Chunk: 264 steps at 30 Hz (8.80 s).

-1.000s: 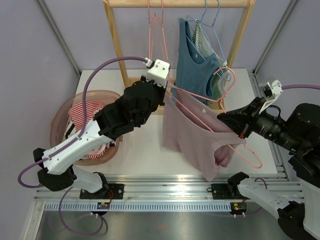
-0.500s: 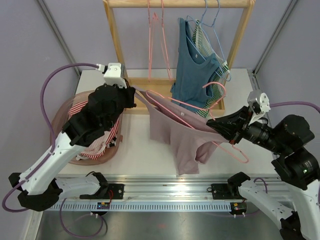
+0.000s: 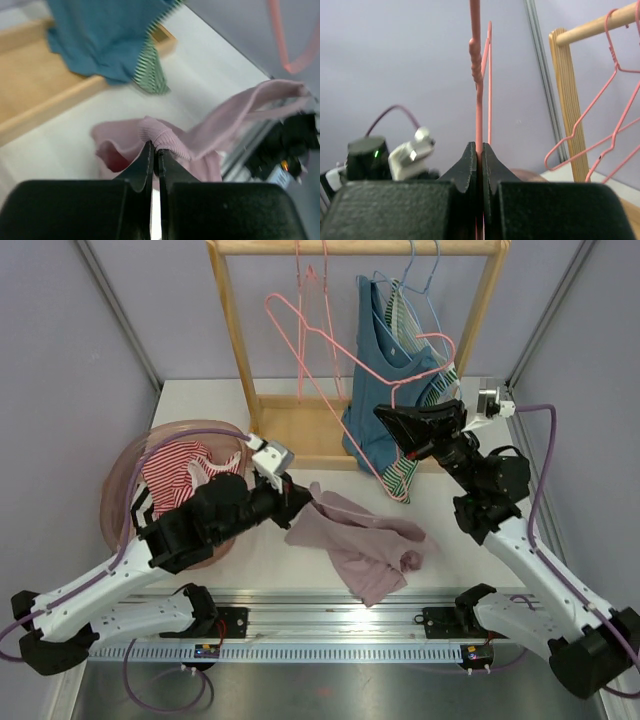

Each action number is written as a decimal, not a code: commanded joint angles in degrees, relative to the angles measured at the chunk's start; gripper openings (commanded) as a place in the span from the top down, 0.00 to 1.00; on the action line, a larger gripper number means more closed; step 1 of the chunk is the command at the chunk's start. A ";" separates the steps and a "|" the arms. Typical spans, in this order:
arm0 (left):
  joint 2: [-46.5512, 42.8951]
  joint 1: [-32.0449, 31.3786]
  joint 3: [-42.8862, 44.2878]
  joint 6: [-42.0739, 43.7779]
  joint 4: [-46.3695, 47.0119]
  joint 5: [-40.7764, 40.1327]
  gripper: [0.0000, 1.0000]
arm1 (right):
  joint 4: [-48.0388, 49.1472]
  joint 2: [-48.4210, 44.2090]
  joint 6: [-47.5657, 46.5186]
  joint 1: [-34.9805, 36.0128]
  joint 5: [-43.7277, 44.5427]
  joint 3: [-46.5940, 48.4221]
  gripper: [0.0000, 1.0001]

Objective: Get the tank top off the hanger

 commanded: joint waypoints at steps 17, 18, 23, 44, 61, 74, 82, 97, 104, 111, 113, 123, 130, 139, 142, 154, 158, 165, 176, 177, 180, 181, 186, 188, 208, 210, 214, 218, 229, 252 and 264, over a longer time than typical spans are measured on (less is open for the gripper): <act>5.48 -5.34 4.21 -11.65 -20.11 -24.34 0.52 | -53.07 0.28 -18.70 -0.17 27.34 22.46 1.00; 5.39 -5.34 4.65 -11.57 -20.72 -24.34 0.46 | -54.83 1.34 -18.79 -0.17 28.04 25.43 1.00; 3.81 -5.34 8.16 -11.04 -26.42 -24.95 0.01 | -64.07 10.30 -20.63 -0.17 31.03 35.72 1.00; 0.47 -4.90 1.93 -3.48 -25.29 -25.31 0.01 | -78.24 59.43 -33.73 2.11 39.47 99.09 1.00; 0.30 -1.47 -0.09 -1.02 -23.37 -18.28 0.01 | -74.89 72.45 -39.71 7.82 42.98 105.09 1.00; -0.32 -1.12 1.22 -2.86 -23.54 -18.44 0.01 | -73.75 66.48 -39.01 8.00 46.06 98.33 0.71; 3.36 -1.47 2.72 -8.48 -21.26 -18.63 0.01 | -73.39 54.45 -38.75 8.00 46.24 87.35 0.41; 27.51 -6.30 0.43 -7.61 -1.84 -4.39 0.01 | -70.06 9.37 -28.73 8.00 34.99 41.13 0.00; 43.33 -7.88 4.04 -7.00 1.59 -1.75 0.01 | -73.82 -6.36 -25.03 8.00 25.60 27.75 0.01; 53.27 -9.03 4.39 -8.48 4.15 -2.01 0.01 | -77.18 -11.56 -24.77 8.00 17.32 24.33 0.00; 54.43 -9.38 3.25 -9.37 4.93 -2.89 0.01 | -76.21 -13.14 -24.42 8.00 17.06 23.62 0.00; 53.74 -10.00 -3.08 -11.57 6.96 -2.18 1.00 | -74.98 -16.93 -23.98 8.00 16.62 22.65 0.01; 39.78 -10.00 -1.06 -12.62 -3.12 -11.31 1.00 | -75.68 -16.93 -24.33 8.00 17.41 22.47 0.01; 23.07 -4.74 9.56 -15.08 -22.10 -26.97 1.00 | -75.77 -17.55 -24.33 8.09 18.03 22.82 0.01; 19.29 0.62 13.69 -13.59 -26.43 -28.73 1.00 | -75.77 -17.64 -24.16 7.92 18.20 23.44 0.01; 12.16 26.27 24.96 -4.29 -32.77 -26.91 1.00 | -76.56 -17.99 -23.89 8.09 20.75 24.41 0.01; 12.42 40.07 23.99 -1.73 -31.19 -19.95 1.00 | -77.61 -17.81 -23.63 8.00 22.86 24.40 0.01; 16.02 50.90 20.30 -3.39 -29.69 -17.66 0.60 | -80.68 -15.79 -23.01 8.00 30.84 26.33 0.01; 12.26 51.09 18.55 -1.12 -27.24 -2.41 0.01 | -85.96 -3.59 -21.95 8.00 51.24 33.28 0.00; 11.55 49.43 17.32 -0.93 -26.36 -0.71 0.01 | -85.61 -2.44 -22.30 8.00 51.68 33.89 0.01; 8.66 45.30 14.77 -0.05 -25.30 2.82 0.01 | -82.99 1.34 -24.41 8.00 52.30 35.47 0.01; 7.69 44.50 13.72 0.21 -24.95 4.39 0.01 | -82.37 2.91 -25.29 8.00 52.74 36.61 0.01; 3.11 37.75 6.69 -0.75 -21.79 11.51 0.01 | -82.61 10.21 -28.63 6.16 53.19 43.99 0.04; 1.62 34.67 2.66 -1.72 -20.82 11.79 0.01 | -83.59 14.61 -29.77 3.89 51.70 48.65 0.06; -2.87 23.31 -7.91 -3.31 -14.75 13.28 0.01 | -94.67 52.50 -39.54 -8.26 29.98 95.86 0.48; -2.70 23.31 -7.83 -3.22 -14.66 13.54 0.01 | -93.79 53.55 -39.71 -8.43 28.75 95.86 0.50; -2.35 23.31 -7.74 -2.78 -14.57 13.90 0.01 | -93.78 55.31 -38.75 -8.70 23.76 98.14 0.59; -2.26 23.31 -7.65 -2.78 -14.84 13.98 0.01 | -92.04 55.58 -37.51 -8.87 21.81 97.89 0.64; -2.52 23.40 -7.74 -2.78 -15.01 13.63 0.01 | -90.28 57.95 -34.88 -8.78 21.98 98.76 0.85; -3.40 23.31 -5.90 -4.36 -14.49 12.32 0.01 | -78.84 48.55 -25.82 -8.70 18.82 96.48 1.00; 1.69 16.38 15.17 -5.77 -15.19 5.11 0.01 | -81.83 23.80 -24.95 -8.78 18.02 71.10 1.00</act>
